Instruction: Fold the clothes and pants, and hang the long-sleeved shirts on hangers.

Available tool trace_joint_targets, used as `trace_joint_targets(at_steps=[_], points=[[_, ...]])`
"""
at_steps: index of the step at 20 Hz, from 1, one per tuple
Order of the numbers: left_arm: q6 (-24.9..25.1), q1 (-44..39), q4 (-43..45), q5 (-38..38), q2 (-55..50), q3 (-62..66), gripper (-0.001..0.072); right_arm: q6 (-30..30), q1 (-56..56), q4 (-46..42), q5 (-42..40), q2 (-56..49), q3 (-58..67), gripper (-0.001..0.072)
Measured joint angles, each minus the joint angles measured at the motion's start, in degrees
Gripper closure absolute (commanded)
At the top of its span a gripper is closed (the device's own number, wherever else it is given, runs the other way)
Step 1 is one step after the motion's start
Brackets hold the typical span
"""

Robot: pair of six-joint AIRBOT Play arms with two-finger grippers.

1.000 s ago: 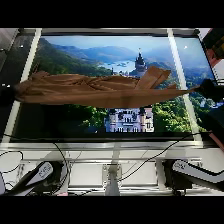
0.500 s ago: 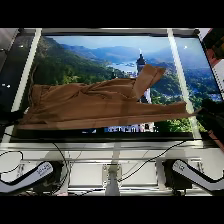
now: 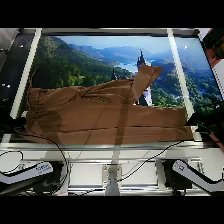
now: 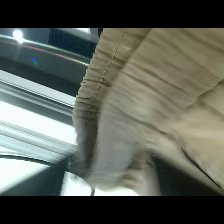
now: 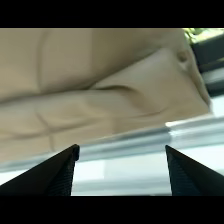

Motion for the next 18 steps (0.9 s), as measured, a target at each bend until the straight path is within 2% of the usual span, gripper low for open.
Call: trace_joint_targets(at_steps=[5, 9, 11, 14, 18], points=[[0.0, -0.2, 0.2, 1.0, -0.6, 1.3, 0.0016, 0.2, 0.0, 3.4, -1.5, 0.0, 3.1, 0.0096], [-0.2, -0.3, 1.2, 0.0, -0.6, 7.1, 0.0017, 0.4, 0.0, 9.6, -4.5, 0.0, 8.9, 0.0114], [-1.4, -0.3, 1.4, -0.6, -0.6, 11.1, 0.0017, 0.5, 0.4, 13.9, -9.0, 0.0, 11.0, 0.016], [-3.5, -0.3, 0.2, -0.9, -0.6, 15.3, 0.0017, 0.7, 4.4, 18.1, -17.7, -1.2, 12.5, 0.0166], [-4.5, -0.3, -4.2, -1.3, -0.7, 17.4, 0.0017, 0.9, 15.6, 20.1, -30.8, -7.3, 13.5, 0.0169]])
